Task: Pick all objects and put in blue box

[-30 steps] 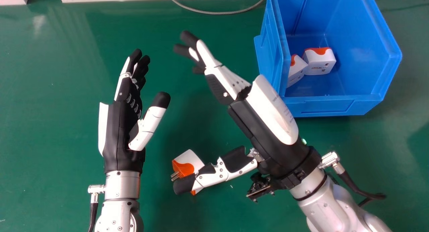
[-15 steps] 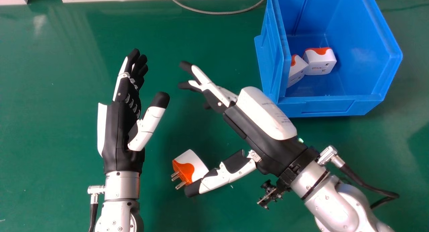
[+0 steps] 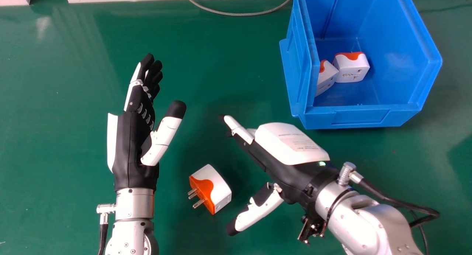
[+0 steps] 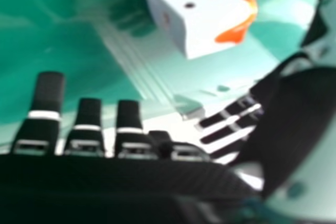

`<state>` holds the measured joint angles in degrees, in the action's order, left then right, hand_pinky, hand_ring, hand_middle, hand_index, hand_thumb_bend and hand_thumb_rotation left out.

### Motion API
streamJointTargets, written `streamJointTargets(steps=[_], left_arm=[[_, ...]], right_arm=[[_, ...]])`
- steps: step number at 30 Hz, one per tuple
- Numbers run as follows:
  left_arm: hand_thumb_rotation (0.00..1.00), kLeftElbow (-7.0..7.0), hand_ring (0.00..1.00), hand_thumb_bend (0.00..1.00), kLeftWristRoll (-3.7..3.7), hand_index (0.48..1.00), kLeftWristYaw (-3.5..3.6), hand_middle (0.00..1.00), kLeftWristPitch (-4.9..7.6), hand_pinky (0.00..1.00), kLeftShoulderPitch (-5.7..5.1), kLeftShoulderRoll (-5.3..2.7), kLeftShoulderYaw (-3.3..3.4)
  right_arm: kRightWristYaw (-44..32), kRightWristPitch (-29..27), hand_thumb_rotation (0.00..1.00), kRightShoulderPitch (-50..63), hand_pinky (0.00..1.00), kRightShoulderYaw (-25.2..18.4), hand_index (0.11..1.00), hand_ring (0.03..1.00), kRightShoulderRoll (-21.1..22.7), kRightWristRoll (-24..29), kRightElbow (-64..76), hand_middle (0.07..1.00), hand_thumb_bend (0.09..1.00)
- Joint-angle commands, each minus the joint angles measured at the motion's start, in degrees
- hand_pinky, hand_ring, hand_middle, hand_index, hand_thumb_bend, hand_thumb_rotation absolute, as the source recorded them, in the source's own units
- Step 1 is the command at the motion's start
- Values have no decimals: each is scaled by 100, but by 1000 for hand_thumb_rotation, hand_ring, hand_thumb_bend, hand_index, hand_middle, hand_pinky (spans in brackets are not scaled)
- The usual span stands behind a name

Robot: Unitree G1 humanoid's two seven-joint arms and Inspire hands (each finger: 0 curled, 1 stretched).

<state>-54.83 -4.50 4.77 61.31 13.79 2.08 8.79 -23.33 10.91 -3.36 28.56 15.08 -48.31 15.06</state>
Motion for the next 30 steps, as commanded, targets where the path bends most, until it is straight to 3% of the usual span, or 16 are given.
streamJointTargets(steps=[1,4,10,16,22,25,30], left_arm=[[667,70,918,919,77,916,-46,917,107,947,28,-18,-7],[671,75,916,923,103,915,-75,916,102,944,27,-14,-14],[673,132,913,929,54,917,-36,915,54,939,12,-10,-27],[674,178,912,946,27,920,-6,917,31,930,11,-3,-28],[670,171,915,938,-4,920,86,917,50,927,31,9,-36],[669,164,919,931,19,921,79,916,49,929,35,14,-35],[669,178,922,932,77,921,41,917,44,933,21,24,-45]], right_arm=[[29,48,304,-189,739,122,985,923,-120,-144,-35,935,901],[105,87,283,-279,772,320,974,938,-204,-391,-219,949,894],[479,-79,225,-453,804,667,954,950,-347,-616,-699,966,909],[844,-454,76,-676,819,944,921,954,-423,-615,-1265,963,929],[1376,-805,15,-776,785,1134,895,942,-411,-706,-1663,950,646],[1520,-932,6,-794,775,1166,885,937,-382,-694,-1725,944,579],[1650,-1067,3,-825,776,1236,880,936,-339,-804,-1728,940,557]])
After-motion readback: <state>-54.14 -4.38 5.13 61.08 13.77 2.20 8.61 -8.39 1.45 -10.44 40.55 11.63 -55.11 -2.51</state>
